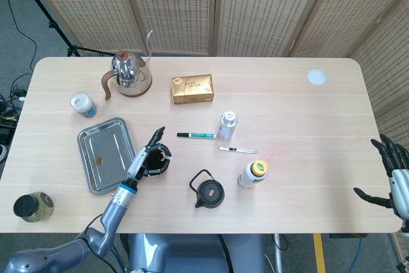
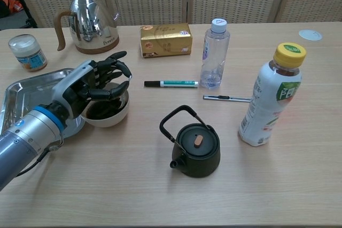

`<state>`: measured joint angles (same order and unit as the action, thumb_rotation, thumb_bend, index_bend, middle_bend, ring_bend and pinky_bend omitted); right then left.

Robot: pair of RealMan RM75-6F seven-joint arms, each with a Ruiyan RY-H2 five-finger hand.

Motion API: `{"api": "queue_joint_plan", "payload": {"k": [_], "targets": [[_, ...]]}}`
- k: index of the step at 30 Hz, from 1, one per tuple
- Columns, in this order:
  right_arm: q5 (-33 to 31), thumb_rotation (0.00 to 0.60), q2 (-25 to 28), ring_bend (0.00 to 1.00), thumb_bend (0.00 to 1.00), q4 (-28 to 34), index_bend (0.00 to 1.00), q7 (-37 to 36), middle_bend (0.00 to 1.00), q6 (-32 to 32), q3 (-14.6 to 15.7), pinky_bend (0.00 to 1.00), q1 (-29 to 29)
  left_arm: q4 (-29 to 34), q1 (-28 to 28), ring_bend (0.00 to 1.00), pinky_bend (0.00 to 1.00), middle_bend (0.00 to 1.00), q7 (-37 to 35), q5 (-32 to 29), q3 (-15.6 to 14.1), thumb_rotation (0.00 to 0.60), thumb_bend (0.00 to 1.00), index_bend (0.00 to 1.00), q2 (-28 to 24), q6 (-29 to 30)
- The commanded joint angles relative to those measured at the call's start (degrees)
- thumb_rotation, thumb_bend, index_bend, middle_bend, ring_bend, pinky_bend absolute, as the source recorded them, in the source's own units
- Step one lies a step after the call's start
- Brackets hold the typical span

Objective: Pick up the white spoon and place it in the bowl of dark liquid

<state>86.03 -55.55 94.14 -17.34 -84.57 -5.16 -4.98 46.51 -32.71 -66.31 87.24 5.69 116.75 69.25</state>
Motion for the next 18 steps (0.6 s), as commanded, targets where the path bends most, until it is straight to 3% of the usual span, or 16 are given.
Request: {"api": "queue_joint_plan", "payload": {"k": [1, 18], "targets": [[-0.06, 0.6, 0.05, 0.0, 0.0, -0.02, 0.05, -0.14, 0.0, -0.02, -0.04, 0.0, 0.02, 1.17, 0.33, 0.0, 0.0, 0.0, 0.36, 0.82, -0.7, 0.6, 0.46, 0.63, -0.01, 1.26], [0.63, 0.6, -0.04, 0.0, 0.0, 0.18, 0.05, 0.35, 0.0, -0.48, 0.16, 0.0, 0.15, 3.23, 2.56, 0.0, 0.0, 0.0, -2.93, 0.49, -2.08, 0.6, 0.47, 0.63, -2.05, 1.73]]}}
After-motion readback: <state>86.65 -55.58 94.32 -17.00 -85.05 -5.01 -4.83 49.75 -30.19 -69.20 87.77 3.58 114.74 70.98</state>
